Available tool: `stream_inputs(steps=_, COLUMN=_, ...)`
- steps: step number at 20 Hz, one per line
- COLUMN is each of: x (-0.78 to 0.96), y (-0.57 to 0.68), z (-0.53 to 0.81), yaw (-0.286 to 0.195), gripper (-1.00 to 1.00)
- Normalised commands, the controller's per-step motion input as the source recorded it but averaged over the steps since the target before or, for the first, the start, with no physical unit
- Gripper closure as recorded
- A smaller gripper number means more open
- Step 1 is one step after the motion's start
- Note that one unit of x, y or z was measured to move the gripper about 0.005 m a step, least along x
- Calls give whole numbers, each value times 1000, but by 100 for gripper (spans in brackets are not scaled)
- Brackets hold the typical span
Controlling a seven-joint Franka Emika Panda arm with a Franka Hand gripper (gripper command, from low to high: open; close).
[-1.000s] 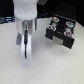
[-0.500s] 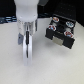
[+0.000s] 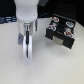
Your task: Open the kcup holder, insert the kcup into the holder, and close the kcup holder
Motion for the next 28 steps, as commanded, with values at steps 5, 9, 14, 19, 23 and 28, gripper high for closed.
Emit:
stream_inputs(steps=5, x=26, y=191, z=603, yaw=-21, gripper=100)
stream_inputs(steps=9, x=32, y=361, z=867, yaw=-14, gripper=100)
stream_inputs(steps=14, x=53, y=474, z=875, yaw=15, gripper=100)
stream_inputs(steps=19, x=38, y=563, z=717, yaw=35, gripper=100)
stream_inputs(steps=23, x=30, y=637, z=572, yaw=25, gripper=100)
stream_inputs(steps=28, x=31, y=646, z=483, yaw=20, gripper=100)
